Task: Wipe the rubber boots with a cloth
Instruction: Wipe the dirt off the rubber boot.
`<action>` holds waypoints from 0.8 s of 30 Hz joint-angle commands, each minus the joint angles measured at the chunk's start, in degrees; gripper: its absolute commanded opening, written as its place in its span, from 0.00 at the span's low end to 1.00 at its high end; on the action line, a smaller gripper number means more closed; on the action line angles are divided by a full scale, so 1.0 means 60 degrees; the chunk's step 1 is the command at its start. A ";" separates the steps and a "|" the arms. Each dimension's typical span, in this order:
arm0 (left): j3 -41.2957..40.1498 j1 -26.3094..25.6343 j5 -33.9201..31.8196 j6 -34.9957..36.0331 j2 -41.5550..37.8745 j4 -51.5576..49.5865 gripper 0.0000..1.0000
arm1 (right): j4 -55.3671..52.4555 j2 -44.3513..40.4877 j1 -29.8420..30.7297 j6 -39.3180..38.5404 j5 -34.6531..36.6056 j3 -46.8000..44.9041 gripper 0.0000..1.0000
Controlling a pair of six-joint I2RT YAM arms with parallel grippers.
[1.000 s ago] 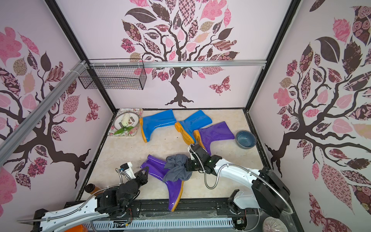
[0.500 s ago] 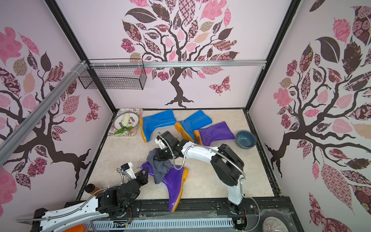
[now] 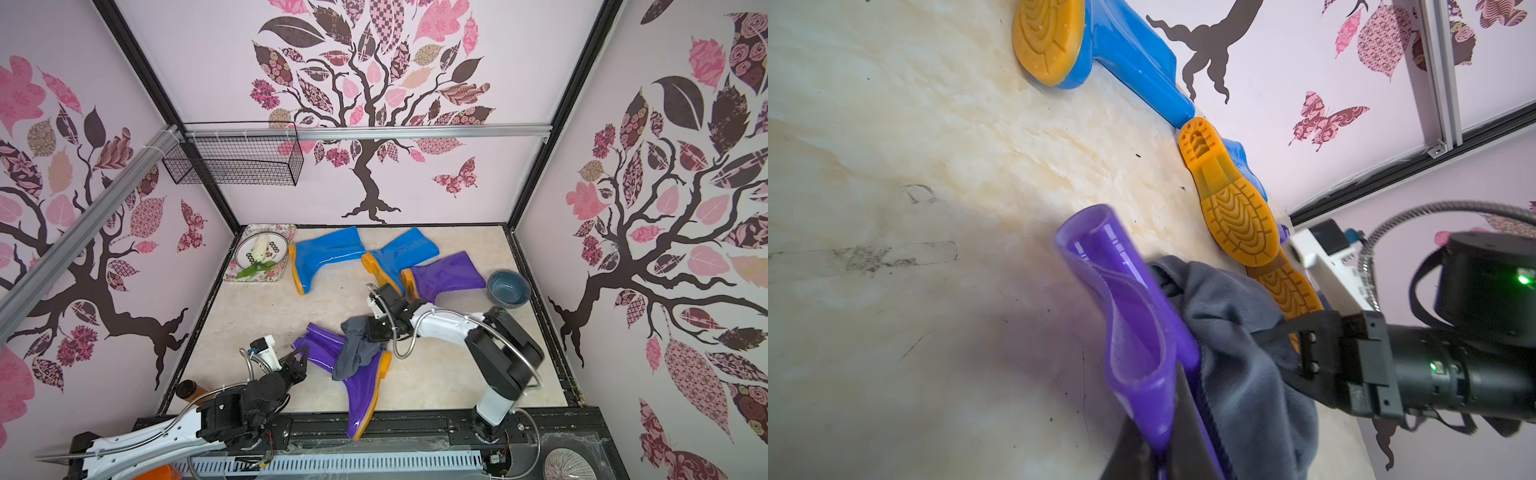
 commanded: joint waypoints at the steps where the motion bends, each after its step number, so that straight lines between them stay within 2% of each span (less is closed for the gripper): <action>1: -0.0840 0.0052 -0.0291 0.0066 -0.0079 -0.1680 0.00 | -0.1327 -0.1432 0.0131 -0.0487 0.0980 -0.0580 0.00; 5: -0.0837 0.0050 -0.0344 0.0057 0.0080 -0.1556 0.00 | -0.1685 -0.2549 0.0442 -0.0311 0.0646 -0.0952 0.00; 10: -0.0839 0.0047 -0.0413 0.0051 0.0261 -0.1496 0.00 | -0.1758 -0.3112 0.2533 0.0433 0.0832 -0.0870 0.00; 12: -0.0840 0.0051 -0.0442 0.0079 0.0261 -0.1495 0.00 | -0.1274 -0.3244 0.3487 0.1051 0.0836 -0.1040 0.00; 17: -0.0840 0.0065 -0.0542 0.0165 0.0184 -0.1482 0.00 | -0.0003 -0.3160 0.4976 0.2258 0.1028 -0.1443 0.00; 19: -0.0840 0.0065 -0.0569 0.0188 0.0186 -0.1469 0.00 | 0.0098 -0.3190 0.5141 0.2180 0.1093 -0.1419 0.00; 21: -0.0838 0.0062 -0.0573 0.0208 0.0196 -0.1453 0.00 | -0.0346 -0.3345 0.5015 0.2062 0.2039 -0.1483 0.00; 22: -0.0839 0.0061 -0.0582 0.0210 0.0201 -0.1439 0.00 | -0.0601 -0.3470 0.4735 0.1985 0.2578 -0.1625 0.00; 24: -0.0838 0.0062 -0.0556 0.0212 0.0231 -0.1463 0.00 | -0.0473 -0.3675 0.3510 0.1695 0.2023 -0.2153 0.00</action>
